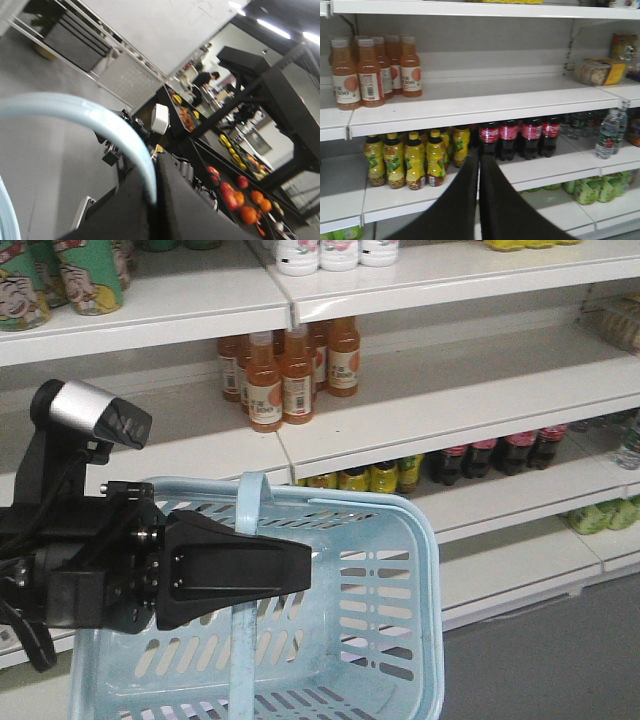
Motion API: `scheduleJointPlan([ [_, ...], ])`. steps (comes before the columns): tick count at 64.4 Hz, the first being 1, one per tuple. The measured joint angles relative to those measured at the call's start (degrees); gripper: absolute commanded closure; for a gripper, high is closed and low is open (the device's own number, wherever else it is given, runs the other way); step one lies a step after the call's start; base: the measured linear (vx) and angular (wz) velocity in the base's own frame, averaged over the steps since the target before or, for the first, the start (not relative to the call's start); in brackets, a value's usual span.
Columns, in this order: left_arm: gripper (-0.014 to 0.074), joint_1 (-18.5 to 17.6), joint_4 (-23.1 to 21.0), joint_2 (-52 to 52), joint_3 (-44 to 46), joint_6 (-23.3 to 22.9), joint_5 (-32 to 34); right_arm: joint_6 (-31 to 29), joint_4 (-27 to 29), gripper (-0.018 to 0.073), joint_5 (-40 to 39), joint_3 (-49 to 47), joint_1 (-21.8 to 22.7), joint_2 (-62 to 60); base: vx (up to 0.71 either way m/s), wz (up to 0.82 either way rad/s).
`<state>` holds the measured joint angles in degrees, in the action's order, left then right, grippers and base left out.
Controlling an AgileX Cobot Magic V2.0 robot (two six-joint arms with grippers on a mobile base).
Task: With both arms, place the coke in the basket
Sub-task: 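Drive the base to the shelf with Coca-Cola cans, holding the basket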
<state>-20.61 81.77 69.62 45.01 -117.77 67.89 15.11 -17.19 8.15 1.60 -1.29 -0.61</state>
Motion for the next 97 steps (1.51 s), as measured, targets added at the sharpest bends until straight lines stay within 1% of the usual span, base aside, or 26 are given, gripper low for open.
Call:
scheduleJointPlan([
  [97, 0.0603, 0.00, 0.20, 0.00, 0.00, 0.00, 0.00, 0.00, -0.02, 0.0564, 0.00, 0.00, 0.00, 0.00, -0.09, -0.52],
])
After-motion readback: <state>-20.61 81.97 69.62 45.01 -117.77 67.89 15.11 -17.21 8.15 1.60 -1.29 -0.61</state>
